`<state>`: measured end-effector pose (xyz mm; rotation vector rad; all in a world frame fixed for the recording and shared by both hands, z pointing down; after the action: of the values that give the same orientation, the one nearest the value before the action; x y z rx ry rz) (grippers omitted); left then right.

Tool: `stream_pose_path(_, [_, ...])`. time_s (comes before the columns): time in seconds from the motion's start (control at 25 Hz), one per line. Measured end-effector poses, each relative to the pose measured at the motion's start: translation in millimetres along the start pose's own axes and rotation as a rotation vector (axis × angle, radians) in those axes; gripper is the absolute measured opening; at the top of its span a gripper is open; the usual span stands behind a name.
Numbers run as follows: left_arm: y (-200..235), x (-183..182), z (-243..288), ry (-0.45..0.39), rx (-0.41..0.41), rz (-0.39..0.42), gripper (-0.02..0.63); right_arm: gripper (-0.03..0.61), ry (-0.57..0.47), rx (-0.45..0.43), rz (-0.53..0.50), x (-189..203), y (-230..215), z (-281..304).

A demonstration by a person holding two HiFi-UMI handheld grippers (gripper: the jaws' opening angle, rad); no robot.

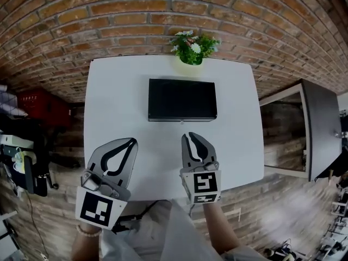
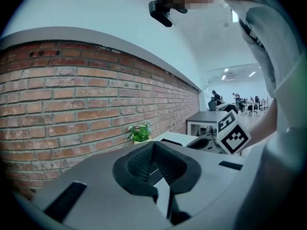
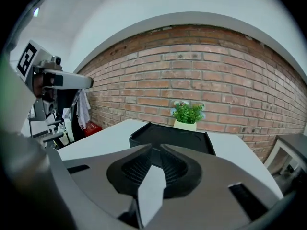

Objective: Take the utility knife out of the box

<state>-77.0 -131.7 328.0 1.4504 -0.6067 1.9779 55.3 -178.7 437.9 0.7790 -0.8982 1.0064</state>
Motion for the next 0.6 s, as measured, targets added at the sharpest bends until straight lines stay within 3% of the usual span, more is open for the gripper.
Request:
stream_pose_path(0.2, [14.1, 12.0, -3.4, 0.014, -0.049, -0.058, 0.018, 0.060, 0.056, -0.002, 0.005, 21.6, 3.0, 27.9])
stream_pose_path(0.32, [18.5, 19.1, -3.3, 0.022, -0.055, -0.051, 0.018, 0.061, 0.105, 0.045, 0.010, 35.9, -2.7, 41.4])
stream_pose_path(0.44, [20.5, 26.0, -2.5, 0.036, -0.064, -0.056, 0.018, 0.112, 0.141, 0.069, 0.026, 47.1, -6.8, 55.0])
stream_pose_path(0.6, [20.1, 30.5, -0.5, 0.058, -0.053, -0.022, 0.018, 0.114, 0.161, 0.078, 0.020, 56.5, -9.2, 70.4])
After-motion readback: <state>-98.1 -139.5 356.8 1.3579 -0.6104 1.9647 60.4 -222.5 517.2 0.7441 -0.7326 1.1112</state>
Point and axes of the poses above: the fingertips, and each gripper's own axes: z forward along the fingers, y to its left, x out of its underside, the point moved 1 cm from there along -z, backward along the fingers, and after that the axes turned 14 degrees about x, right-handed, at the moved point
